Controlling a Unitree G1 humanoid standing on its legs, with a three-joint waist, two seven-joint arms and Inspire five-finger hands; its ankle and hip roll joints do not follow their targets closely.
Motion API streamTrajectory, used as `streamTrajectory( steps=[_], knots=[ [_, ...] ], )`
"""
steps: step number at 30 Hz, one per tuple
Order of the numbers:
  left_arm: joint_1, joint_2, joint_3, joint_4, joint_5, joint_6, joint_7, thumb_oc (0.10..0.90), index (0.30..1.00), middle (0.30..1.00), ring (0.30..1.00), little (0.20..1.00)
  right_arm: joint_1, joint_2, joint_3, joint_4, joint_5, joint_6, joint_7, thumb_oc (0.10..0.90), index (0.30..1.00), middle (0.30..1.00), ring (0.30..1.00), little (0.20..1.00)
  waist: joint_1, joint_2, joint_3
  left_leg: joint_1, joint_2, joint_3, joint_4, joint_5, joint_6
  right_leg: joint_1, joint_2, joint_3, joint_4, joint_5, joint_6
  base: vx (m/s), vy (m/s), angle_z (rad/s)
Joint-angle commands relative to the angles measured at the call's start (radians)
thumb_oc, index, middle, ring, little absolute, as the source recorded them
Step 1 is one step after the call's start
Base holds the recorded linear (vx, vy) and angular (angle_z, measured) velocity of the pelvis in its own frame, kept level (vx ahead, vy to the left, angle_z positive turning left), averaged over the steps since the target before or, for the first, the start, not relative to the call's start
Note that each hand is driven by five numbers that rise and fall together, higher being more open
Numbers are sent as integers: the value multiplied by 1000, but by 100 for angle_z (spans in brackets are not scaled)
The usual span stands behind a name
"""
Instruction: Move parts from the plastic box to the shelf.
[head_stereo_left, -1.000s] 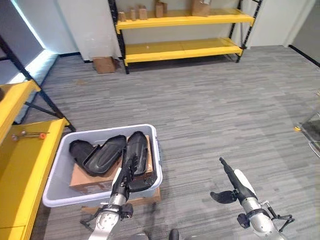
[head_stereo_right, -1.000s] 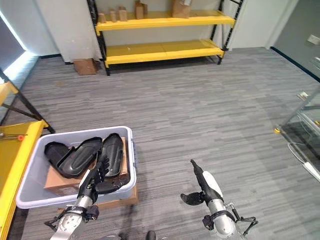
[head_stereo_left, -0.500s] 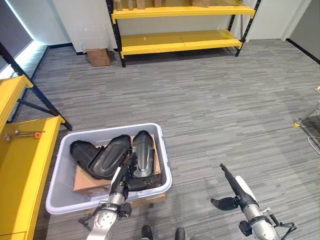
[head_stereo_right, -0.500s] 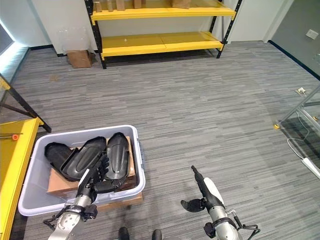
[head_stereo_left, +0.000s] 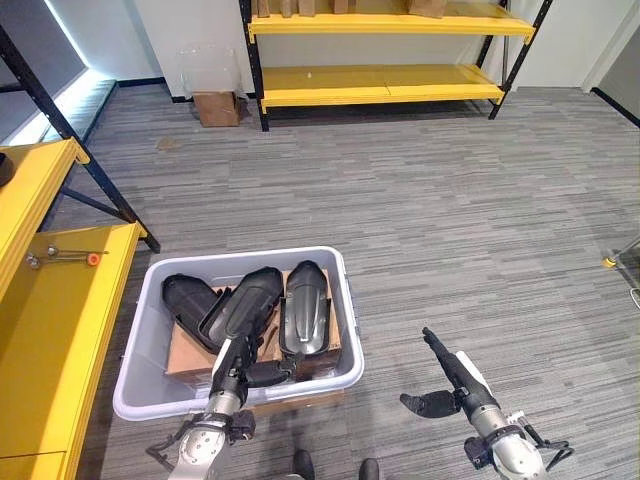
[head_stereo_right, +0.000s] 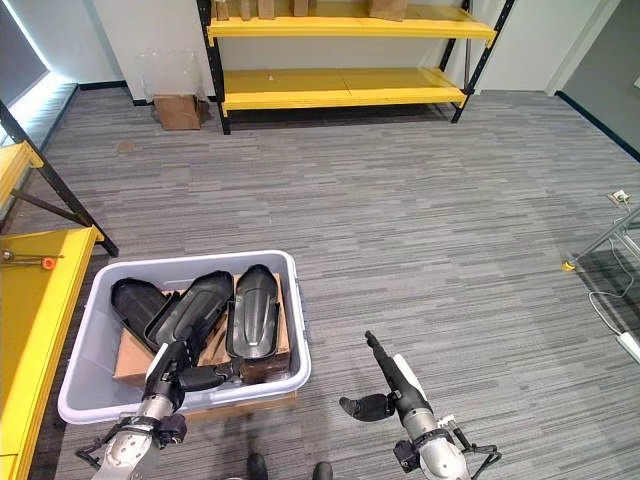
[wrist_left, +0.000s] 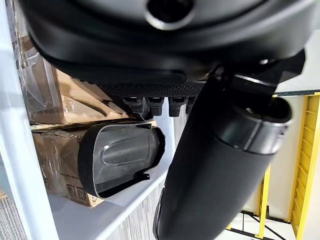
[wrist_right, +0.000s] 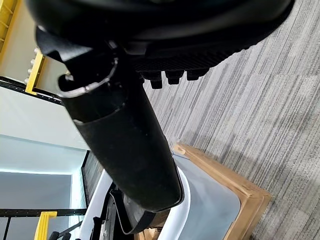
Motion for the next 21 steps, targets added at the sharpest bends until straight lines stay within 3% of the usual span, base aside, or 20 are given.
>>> streamTrajectory(
  steps=[1, 6, 21],
  knots=[
    [-73, 35, 22, -93, -2, -72, -21, 900, 1000, 1000, 1000, 1000, -91, 0, 2, -57, 105, -76, 56, 900, 1000, 1000, 1000, 1000, 21, -23, -63, 24, 12, 35, -8, -22, -3, 3, -84, -8, 35, 30, 75, 0, 0, 0],
    [-74, 26, 19, -86, -17, -70, -19, 900, 1000, 1000, 1000, 1000, -87, 16, -4, -50, 144, -66, 67, 900, 1000, 1000, 1000, 1000, 18, -22, -68, 31, 9, 33, -8, -26, -4, 10, -85, -10, 24, 37, 76, 0, 0, 0],
    [-67, 11, 15, -82, -56, -105, 4, 900, 1000, 1000, 1000, 1000, -78, 22, -14, -59, 100, -89, 58, 900, 1000, 1000, 1000, 1000, 7, -18, -68, 45, 6, 42, -8, -35, -5, 19, -89, -11, 4, 49, 82, 0, 0, 0]
  ],
)
